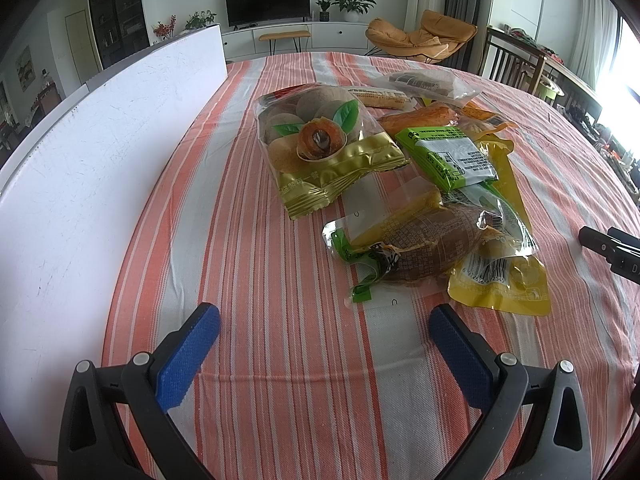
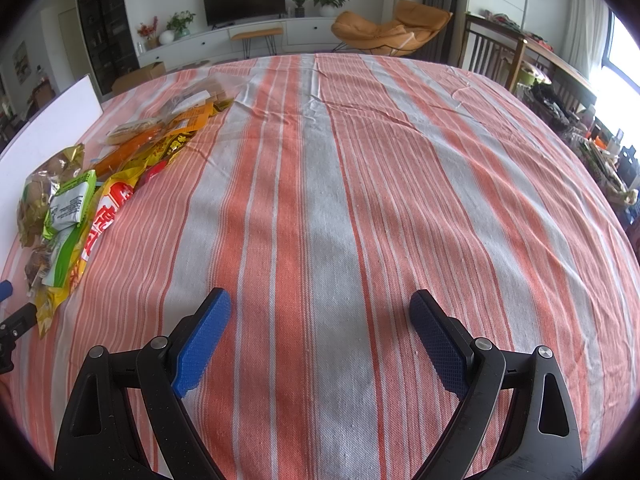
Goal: Organize snacks
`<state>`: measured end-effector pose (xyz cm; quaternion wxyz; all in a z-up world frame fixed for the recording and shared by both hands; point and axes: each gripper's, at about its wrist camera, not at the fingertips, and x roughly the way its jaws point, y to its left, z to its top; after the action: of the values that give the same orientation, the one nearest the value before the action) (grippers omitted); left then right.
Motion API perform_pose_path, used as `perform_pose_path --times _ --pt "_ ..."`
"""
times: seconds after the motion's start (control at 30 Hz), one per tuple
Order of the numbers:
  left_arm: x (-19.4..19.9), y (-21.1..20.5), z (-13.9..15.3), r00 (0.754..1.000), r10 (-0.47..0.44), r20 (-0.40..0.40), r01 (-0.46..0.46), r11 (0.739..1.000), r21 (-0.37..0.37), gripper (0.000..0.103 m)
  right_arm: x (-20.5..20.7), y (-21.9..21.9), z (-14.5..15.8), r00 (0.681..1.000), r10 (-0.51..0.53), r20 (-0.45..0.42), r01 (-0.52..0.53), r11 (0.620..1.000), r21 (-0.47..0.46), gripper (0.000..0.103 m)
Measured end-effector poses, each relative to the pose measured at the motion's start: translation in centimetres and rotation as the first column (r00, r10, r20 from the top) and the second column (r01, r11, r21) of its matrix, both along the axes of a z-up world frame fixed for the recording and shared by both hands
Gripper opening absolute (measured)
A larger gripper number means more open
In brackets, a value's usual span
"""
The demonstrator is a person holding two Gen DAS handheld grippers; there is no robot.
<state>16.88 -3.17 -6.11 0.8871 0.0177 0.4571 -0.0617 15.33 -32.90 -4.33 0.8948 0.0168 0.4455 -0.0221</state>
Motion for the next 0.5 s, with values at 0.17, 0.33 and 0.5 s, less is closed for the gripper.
perform_pose_path --times 0.17,0.33,0.5 --pt "0.0 -0.01 0.0 1.0 0.0 0.0 0.0 1.0 0.0 0.103 0.01 0.01 0.01 1.0 0.0 0.0 0.0 1.0 0.0 0.093" --pt "0.01 0.0 0.01 1.0 0.001 0.0 -0.001 1.0 0.0 0.103 0.0 0.0 0.01 1.0 0.0 0.0 0.0 1.0 0.0 0.093" --pt "-0.01 0.0 -0.02 1.0 0.005 0.0 -0.005 1.0 0.0 0.103 -0.02 0.0 0.03 1.0 0.0 0.0 0.0 1.0 0.0 0.093"
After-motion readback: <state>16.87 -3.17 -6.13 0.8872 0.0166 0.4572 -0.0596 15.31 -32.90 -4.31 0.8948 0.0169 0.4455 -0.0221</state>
